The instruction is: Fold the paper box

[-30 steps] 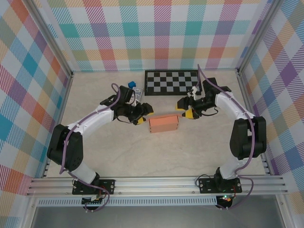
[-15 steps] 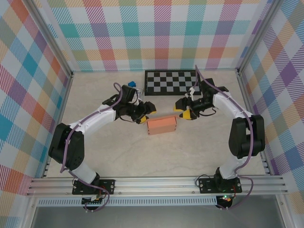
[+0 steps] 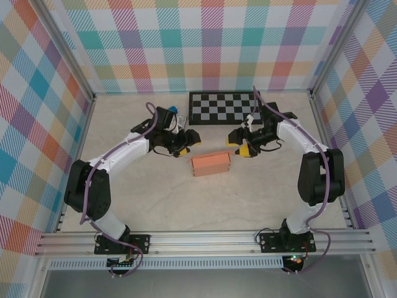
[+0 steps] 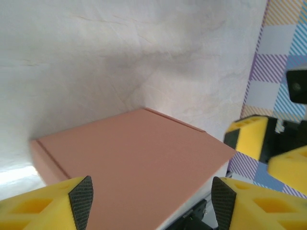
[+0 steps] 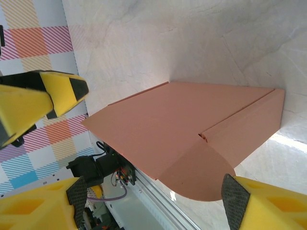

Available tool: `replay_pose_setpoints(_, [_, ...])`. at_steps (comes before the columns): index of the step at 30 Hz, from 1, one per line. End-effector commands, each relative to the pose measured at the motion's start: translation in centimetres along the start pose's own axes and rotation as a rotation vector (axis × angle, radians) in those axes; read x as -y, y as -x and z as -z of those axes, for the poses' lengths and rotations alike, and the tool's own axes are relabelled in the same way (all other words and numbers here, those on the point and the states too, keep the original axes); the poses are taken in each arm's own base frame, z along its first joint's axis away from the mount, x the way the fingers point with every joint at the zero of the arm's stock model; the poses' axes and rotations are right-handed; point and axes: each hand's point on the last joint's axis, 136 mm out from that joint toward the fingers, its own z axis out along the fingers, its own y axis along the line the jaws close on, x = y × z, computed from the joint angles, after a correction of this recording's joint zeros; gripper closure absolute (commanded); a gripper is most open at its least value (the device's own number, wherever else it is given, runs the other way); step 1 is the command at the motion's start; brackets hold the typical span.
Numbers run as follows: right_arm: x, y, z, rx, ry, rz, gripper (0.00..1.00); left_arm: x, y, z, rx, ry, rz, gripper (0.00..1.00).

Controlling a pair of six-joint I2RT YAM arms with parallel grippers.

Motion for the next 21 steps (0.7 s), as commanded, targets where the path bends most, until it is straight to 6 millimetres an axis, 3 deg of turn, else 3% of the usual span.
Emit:
replay_pose_setpoints(1, [-0.5,0.0,0.3,-0.01,-0.008,0.03,0.22,-0.5,-0.6,1.9,-0.018,0.031,-0.06,0.3])
replay_pose_setpoints(6, [-0.6,-0.3,0.3,-0.028,-0.004,0.024,0.2,-1.5,-2.4,1.4,-0.083,0.022,-0.042,0.24])
replay_pose_setpoints(10, [-0.8,-0.6,0.2,-0.04,0.016,0.017,0.2,-0.9,-2.9,1.4,-0.099,-0.026,-0.008,0.17])
replay_pose_setpoints(11, [-0.8,-0.6,0.2,-0.042,0.019,0.014,0.2,-0.7,-3.0,1.5,-0.1,-0.033,-0.008,0.03])
replay_pose_setpoints(12, [-0.9,-0.6,0.2,-0.043,0.022,0.016,0.2,-0.4,-3.0,1.7,-0.102,-0.041,-0.011,0.0])
replay_pose_setpoints(21, [-1.1,-0.6,0.0,-0.05,0.047,0.01,0.2,1.6,-3.3,2.0,-0.124,-0.104,-0.007,0.0])
